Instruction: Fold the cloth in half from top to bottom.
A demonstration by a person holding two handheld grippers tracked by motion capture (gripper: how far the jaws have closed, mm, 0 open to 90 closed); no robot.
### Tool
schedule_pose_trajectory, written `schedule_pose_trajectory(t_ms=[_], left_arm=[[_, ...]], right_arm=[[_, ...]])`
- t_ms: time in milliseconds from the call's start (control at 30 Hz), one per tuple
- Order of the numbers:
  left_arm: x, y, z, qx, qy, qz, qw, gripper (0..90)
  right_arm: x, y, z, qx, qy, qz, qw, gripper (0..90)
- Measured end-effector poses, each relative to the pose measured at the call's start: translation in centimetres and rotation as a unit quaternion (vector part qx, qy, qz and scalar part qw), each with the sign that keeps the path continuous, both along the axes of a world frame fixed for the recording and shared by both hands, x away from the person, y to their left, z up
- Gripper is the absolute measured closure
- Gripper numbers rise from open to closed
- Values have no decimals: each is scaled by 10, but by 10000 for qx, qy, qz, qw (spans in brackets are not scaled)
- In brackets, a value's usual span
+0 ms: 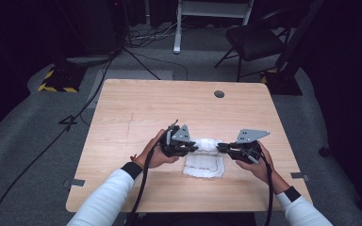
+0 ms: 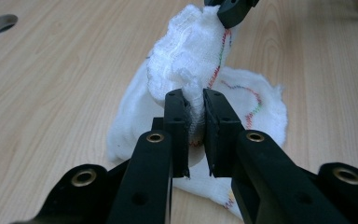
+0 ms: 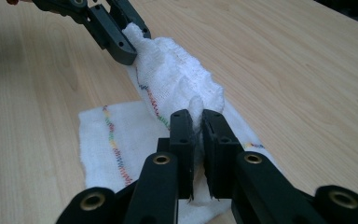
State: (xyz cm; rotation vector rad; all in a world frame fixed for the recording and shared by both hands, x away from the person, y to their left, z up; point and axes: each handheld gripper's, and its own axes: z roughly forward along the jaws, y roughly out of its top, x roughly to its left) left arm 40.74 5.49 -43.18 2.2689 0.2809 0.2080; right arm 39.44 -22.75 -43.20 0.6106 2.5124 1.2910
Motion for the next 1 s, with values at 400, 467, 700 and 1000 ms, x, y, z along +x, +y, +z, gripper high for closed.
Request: schedule_pose_trajectory(t_ms=[400,467,700,1000], left_arm=[[-15,-2,-14,185,138,-149,9996,803],[-17,-2,-17,250,127,-183,9994,802],[-27,-6,-26,481,112,-290,9984,797],[-33,-5,-41,632,266,-312,9972,783]], right_arm=[[-16,-1,-10,-230,155,289,9992,827],[-19,-1,-13,-293,190,320,9989,824],[-27,-1,-26,-480,355,423,9973,820],[-36,0,-37,-688,421,442,9958,818]])
